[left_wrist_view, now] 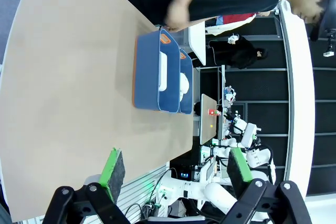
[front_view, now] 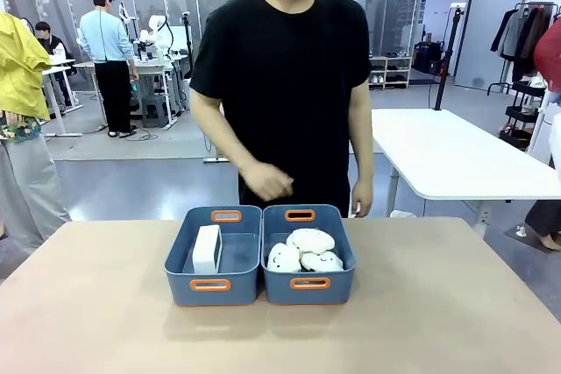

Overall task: Sort the digital clocks into the basket.
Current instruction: Pick up the Digital clock from the table and place it into the empty Plastic storage basket.

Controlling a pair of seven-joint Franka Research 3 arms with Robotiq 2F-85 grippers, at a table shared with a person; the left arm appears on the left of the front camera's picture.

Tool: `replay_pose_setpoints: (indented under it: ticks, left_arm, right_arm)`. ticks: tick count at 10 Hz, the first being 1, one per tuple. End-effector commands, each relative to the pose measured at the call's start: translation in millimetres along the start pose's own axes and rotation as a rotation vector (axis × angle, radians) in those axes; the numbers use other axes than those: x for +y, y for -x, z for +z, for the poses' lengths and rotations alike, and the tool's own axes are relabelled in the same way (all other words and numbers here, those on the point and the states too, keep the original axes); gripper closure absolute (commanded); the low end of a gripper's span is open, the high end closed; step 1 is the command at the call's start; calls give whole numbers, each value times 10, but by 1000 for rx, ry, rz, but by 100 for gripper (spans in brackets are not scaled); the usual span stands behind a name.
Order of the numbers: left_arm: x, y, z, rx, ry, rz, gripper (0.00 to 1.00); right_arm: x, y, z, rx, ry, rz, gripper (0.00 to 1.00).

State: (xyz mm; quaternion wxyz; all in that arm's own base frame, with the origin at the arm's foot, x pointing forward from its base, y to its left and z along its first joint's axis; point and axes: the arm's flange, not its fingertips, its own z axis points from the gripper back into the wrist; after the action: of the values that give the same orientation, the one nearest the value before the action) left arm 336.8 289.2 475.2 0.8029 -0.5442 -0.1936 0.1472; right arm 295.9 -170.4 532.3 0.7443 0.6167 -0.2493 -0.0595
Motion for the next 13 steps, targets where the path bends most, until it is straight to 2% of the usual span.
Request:
replay_pose_setpoints:
  ticks: [1, 2, 3, 4, 7, 10, 13]
  left_arm:
    - [-27, 19, 4, 0, 16, 5, 0]
    - [-27, 19, 4, 0, 16, 5, 0]
    - [-27, 19, 4, 0, 16, 5, 0]
    - [-27, 19, 4, 0, 16, 5, 0]
    - [-27, 19, 4, 0, 16, 5, 0]
    - [-27, 19, 4, 0, 16, 5, 0]
    - [-27, 19, 4, 0, 16, 5, 0]
  right_arm:
    - [74, -17, -190, 33, 58, -11, 100]
    - [169, -72, -375, 52, 135, -2, 100]
    - [349, -159, -760, 94, 217, 40, 100]
    - [496, -179, -1233, 127, 263, 69, 100]
    - [622, -168, -2776, 227, 473, 75, 100]
    - [614, 265, -4025, 243, 509, -10, 100]
    - [405, 523, -4796, 233, 544, -3, 100]
